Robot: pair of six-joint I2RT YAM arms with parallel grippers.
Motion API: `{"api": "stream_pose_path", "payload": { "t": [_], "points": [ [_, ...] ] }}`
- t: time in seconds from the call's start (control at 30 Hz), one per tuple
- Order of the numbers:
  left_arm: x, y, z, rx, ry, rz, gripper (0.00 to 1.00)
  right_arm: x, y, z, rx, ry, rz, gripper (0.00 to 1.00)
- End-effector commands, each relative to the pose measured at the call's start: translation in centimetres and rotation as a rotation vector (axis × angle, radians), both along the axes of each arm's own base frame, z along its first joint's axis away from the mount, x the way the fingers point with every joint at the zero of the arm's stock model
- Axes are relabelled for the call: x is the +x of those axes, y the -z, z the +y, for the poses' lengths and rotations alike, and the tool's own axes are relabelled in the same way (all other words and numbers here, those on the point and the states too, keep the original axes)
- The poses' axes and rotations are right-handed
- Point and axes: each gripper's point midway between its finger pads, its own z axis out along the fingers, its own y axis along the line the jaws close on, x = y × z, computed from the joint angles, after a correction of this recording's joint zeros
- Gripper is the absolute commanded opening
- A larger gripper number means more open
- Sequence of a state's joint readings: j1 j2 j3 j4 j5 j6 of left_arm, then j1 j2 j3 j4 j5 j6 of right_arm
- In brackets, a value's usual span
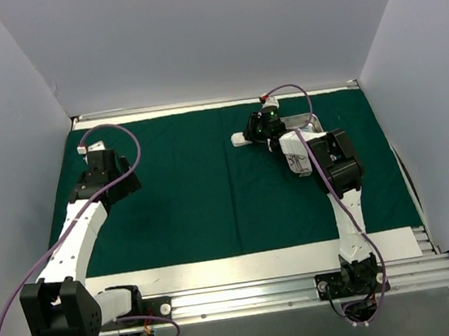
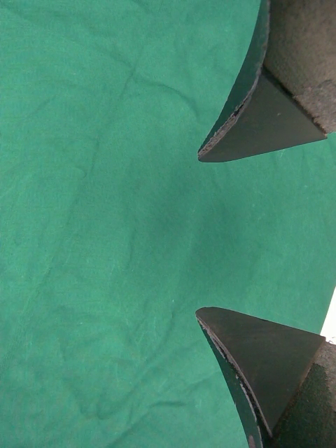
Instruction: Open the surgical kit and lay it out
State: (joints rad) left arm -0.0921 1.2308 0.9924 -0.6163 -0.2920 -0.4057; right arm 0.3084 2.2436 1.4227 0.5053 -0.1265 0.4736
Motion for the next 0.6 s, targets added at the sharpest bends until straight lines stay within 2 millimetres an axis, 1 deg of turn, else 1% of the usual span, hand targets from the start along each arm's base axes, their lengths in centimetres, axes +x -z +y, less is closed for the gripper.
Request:
{"api": "stream_pose_path", "payload": {
  "t": [0.0, 0.07, 0.23, 0.27, 0.3, 0.37, 0.4, 0.47, 0.5, 0.57],
  "points": [
    [0.9, -1.7, 0.1, 0.009, 0.001, -0.077, 0.94, -0.2, -2.0, -1.5, -0.051, 0.022, 0.005, 0.31],
    [1.0, -1.8, 0.1, 0.009, 0.001, -0.08, 0.94, 0.0, -2.5, -1.8, -0.059, 0.023, -0.001, 0.33],
    [1.0, -1.8, 0.0, 0.008, 0.004, -0.079, 0.94, 0.1, -4.5, -2.2, -0.09, 0.013, -0.02, 0.48],
    [0.9, -1.8, 0.0, 0.008, 0.004, -0.078, 0.94, 0.3, -5.1, -2.2, -0.092, 0.013, -0.03, 0.48],
    [0.9, -1.8, 0.1, 0.009, 0.001, -0.078, 0.94, 0.3, -5.7, -2.2, -0.097, 0.01, -0.03, 0.52],
    [0.9, -1.8, 0.0, 0.008, 0.004, -0.078, 0.94, 0.4, -6.8, -2.4, -0.113, 0.002, -0.045, 0.55],
    [0.9, -1.8, 0.1, 0.008, 0.002, -0.078, 0.94, 0.4, -8.0, -2.5, -0.119, 0.002, -0.054, 0.58],
    [1.0, -1.8, 0.0, 0.007, 0.003, -0.078, 0.94, 0.4, -9.3, -3.0, -0.149, 0.008, -0.072, 0.58],
    [1.0, -1.8, 0.0, 0.007, 0.003, -0.078, 0.94, 0.3, -10.3, -3.6, -0.162, 0.017, -0.074, 0.58],
    [1.0, -1.7, 0.0, 0.006, 0.004, -0.076, 0.94, 0.3, -11.2, -4.8, -0.197, 0.041, -0.078, 0.58]
  ]
}}
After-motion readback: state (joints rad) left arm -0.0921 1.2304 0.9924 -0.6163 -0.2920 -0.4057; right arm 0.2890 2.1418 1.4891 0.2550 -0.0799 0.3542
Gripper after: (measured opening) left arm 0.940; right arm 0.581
